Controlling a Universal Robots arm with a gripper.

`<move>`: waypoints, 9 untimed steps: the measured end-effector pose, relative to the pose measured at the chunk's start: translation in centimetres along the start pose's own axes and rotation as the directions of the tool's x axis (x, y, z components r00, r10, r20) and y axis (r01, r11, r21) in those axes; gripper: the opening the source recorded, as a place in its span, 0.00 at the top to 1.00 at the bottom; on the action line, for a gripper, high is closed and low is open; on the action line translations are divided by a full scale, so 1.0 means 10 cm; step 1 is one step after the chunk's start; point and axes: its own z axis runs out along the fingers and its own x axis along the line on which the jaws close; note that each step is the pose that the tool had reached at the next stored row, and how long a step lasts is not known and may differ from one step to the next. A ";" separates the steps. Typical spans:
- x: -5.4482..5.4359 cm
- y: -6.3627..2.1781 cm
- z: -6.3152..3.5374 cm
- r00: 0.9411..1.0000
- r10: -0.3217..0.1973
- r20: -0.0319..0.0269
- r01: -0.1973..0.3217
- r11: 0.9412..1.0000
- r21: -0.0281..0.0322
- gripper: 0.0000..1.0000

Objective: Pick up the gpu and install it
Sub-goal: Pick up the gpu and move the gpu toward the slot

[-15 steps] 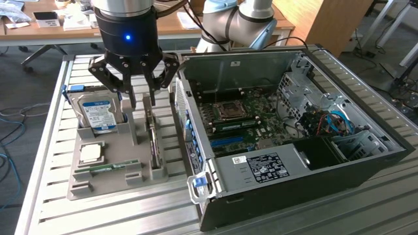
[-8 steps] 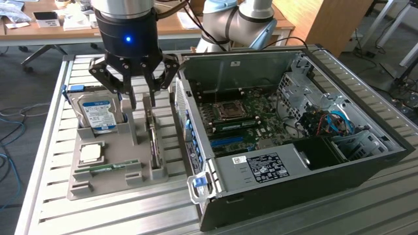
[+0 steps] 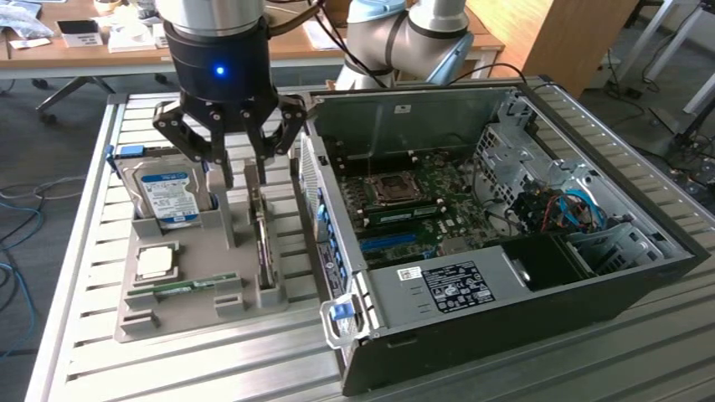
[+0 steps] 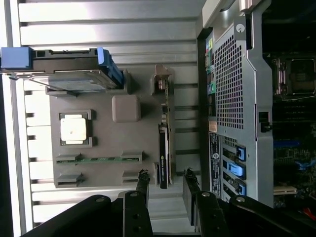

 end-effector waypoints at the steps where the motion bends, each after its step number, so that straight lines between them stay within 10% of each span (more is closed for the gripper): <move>1: 0.00 0.000 0.004 1.000 0.000 0.000 0.000 1.000 0.000 0.58; 9: 0.00 -0.002 0.036 1.000 0.000 0.000 0.000 1.000 0.000 0.58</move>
